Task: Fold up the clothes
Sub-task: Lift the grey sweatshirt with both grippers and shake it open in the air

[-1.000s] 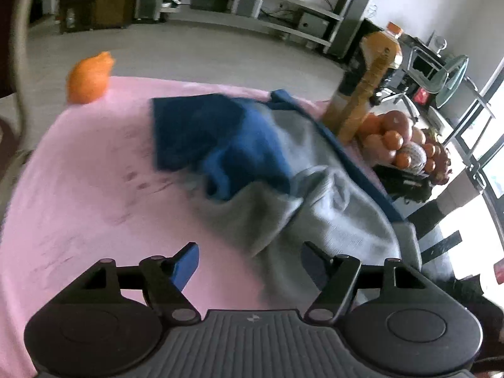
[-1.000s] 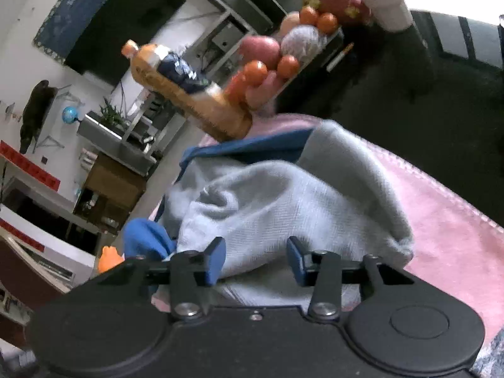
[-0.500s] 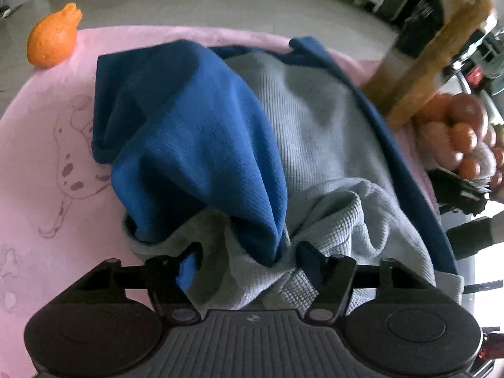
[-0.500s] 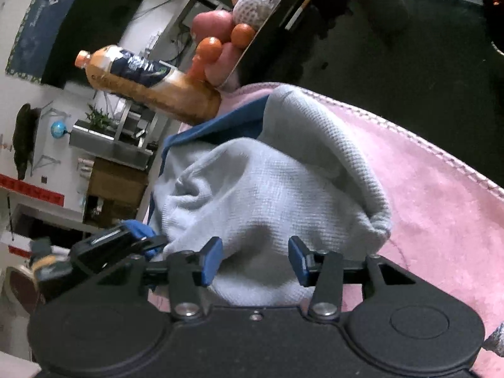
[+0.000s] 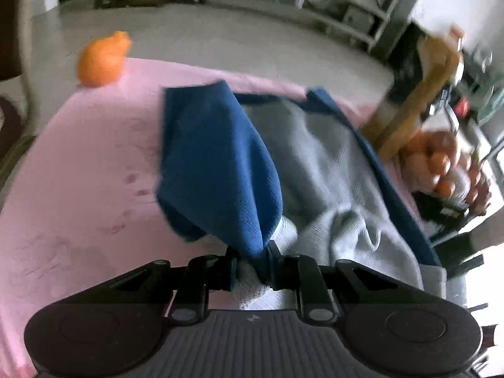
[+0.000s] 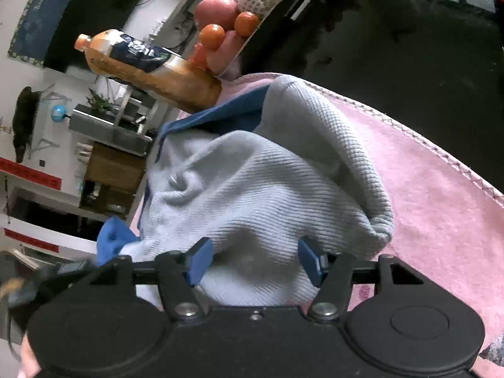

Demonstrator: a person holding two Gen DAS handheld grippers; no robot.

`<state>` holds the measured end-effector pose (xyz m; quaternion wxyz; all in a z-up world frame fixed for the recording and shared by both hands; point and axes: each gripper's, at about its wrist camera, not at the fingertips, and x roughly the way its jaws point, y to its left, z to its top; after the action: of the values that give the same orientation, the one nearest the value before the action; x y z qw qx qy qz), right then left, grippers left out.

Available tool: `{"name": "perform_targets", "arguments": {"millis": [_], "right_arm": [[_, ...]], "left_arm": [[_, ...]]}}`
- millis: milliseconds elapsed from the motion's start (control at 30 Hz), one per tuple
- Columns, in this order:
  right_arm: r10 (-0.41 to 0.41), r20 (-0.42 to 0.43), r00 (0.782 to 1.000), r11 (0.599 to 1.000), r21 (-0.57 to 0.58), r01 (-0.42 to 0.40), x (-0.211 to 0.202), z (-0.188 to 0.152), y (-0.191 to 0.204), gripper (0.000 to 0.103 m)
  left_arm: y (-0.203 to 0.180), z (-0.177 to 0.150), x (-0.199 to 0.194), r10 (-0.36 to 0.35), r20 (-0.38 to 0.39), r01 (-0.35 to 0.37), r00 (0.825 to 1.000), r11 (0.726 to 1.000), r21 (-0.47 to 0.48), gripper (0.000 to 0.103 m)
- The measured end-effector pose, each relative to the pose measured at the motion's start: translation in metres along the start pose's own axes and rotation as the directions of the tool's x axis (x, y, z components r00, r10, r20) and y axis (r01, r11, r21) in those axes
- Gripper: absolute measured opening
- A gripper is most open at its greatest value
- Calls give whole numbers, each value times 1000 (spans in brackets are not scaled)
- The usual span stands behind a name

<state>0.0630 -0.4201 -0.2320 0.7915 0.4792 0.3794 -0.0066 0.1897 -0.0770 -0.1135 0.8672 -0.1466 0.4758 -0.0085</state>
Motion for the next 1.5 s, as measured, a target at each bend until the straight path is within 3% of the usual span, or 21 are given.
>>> {"name": "perform_targets", "arguments": {"millis": [133,300,467,500,600,733,867,967,1100,1200,1300,1367,1433,1500], "right_arm": [[38,53,998,999,-13,-38,-12,-1,4,59],[92,119,989,992,-102,-80,-36,-11,17,59],[73,159,985,982,-181,-44,-47,-23,33,65],[62,166,984,983,-182,-31,-46,-23,35,66],[22,179,984,985,-172,9,-41,-23,38,67],[-33,182,983,988,-144,59,-34,-22,34,67],[-86,170,982,993,-71,99,-30,-19,22,67],[-130,89,988,991,-27,133,-17,-16,13,59],[-209,35,977,972,-106,212,8,-12,17,57],[-230,68,971,958,-158,238,18,-7,24,57],[-226,164,960,952,-171,253,8,-7,29,57],[-221,227,948,948,-179,264,1,-7,32,10],[-214,290,933,943,-187,275,-7,-7,36,4],[-183,287,940,978,-42,203,-23,-5,16,4]], "left_arm": [[58,-22,-57,-52,56,57,997,994,-95,17],[131,-66,-105,-82,133,98,988,988,-118,17],[182,-94,-72,-75,59,84,995,981,-173,25],[188,-96,-65,-73,54,82,996,979,-187,34],[199,-102,-50,-76,45,83,996,976,-203,56],[206,-109,-35,-93,2,92,996,976,-199,62],[214,-117,-21,-111,-17,105,994,973,-207,65],[215,-120,-11,-104,-29,96,994,975,-198,65],[207,-119,-6,-86,-15,82,996,983,-162,65],[201,-119,-6,-80,-1,79,997,988,-134,65],[199,-120,-6,-66,-5,65,998,990,-123,66],[200,-120,-7,-53,-6,52,999,991,-124,66],[201,-121,-10,-48,0,47,999,991,-126,66],[202,-121,-11,-57,0,56,998,989,-138,68]]}}
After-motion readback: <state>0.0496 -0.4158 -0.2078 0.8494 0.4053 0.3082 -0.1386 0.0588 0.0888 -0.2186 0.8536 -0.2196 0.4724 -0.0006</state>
